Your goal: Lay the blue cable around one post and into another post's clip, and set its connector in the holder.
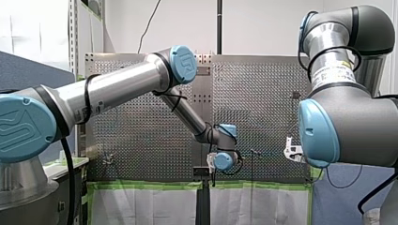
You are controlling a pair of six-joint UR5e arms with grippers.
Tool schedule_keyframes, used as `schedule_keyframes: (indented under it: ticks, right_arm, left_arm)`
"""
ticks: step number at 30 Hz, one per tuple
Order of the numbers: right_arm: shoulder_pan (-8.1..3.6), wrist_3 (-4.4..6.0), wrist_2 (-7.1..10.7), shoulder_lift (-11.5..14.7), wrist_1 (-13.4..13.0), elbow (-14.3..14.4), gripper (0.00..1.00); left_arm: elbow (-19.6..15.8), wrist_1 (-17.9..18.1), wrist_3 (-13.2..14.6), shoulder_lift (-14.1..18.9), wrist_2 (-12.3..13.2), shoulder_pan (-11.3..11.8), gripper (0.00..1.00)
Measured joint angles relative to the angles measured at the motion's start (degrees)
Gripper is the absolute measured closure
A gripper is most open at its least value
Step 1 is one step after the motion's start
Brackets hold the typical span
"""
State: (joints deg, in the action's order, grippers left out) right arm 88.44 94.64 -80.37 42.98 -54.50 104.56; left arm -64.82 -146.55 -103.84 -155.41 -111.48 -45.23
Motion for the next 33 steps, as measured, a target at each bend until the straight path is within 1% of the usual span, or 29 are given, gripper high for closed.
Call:
schedule_keyframes:
  ticks: [3, 7, 12, 17, 21, 26, 33]
  right_arm:
    - [-0.28, 0.29, 0.1, -0.02, 0.08, -0.18, 1.0]
    - [-0.7, 0.69, 0.3, -0.08, 0.41, -0.49, 1.0]
    - [-1.25, 1.06, 0.94, -0.44, 0.67, -0.69, 1.0]
    - [-1.5, 1.14, 1.55, -1.58, 1.05, -1.27, 1.0]
    - [-1.63, 0.94, 1.97, -2.84, 1.93, -2.29, 1.0]
    - [-1.73, 1.11, 2.26, -3.2, 2.51, -3.28, 1.0]
    - [-1.77, 1.18, 2.89, -3.36, 4.74, -5.62, 1.0]
  left_arm:
    - [0.1, -0.03, -0.02, -0.07, -0.02, -0.06, 0.95]
    - [0.04, 0.11, 0.16, -0.07, -0.8, -0.31, 0.95]
    - [0.04, 0.44, 0.53, -0.08, -0.98, -0.56, 0.95]
    - [-0.53, 0.88, 1.07, -0.1, -1.08, -0.8, 0.95]
    - [-0.82, 1.31, 1.21, -0.1, -0.9, -0.91, 0.95]
    - [-0.88, 1.87, 1.47, -0.21, -0.26, -1.31, 0.95]
    - [0.39, 1.76, 1.48, -1.87, 0.15, -1.61, 0.95]
